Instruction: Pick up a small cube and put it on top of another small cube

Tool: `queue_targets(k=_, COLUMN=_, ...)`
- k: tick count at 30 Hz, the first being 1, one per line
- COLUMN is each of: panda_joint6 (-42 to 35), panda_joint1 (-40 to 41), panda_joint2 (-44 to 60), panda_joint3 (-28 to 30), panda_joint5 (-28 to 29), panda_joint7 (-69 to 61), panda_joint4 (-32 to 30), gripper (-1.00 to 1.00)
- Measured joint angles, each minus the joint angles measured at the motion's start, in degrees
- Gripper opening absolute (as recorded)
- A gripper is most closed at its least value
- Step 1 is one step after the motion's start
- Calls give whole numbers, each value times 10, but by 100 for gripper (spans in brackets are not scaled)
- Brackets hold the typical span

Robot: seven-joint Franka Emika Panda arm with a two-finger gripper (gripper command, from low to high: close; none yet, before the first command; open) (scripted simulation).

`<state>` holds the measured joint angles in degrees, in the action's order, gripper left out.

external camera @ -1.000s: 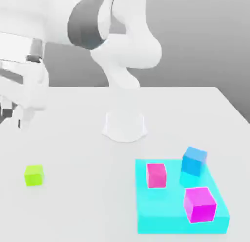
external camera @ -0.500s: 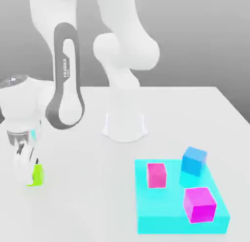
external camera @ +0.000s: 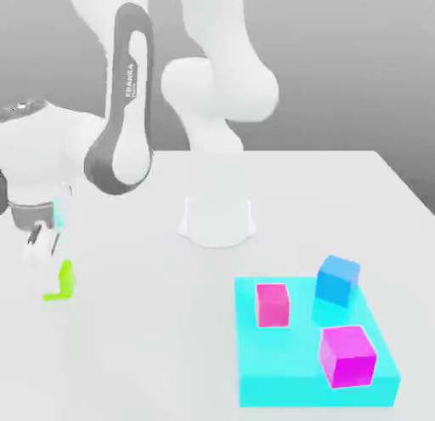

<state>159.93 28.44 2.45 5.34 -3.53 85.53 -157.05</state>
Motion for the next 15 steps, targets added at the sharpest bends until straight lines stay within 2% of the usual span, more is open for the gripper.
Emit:
queue_targets(k=6, panda_joint6=-78, panda_joint1=-127, panda_joint2=-97, panda_joint3=-84, panda_joint5=-21, panda_joint7=159, panda_joint4=-10, gripper=-100)
queue_targets(k=15, panda_joint6=-183, panda_joint1=-299, panda_joint2=-222, panda_joint3=-267, panda_joint5=-97, panda_joint7=372, panda_joint4=-28, gripper=-100)
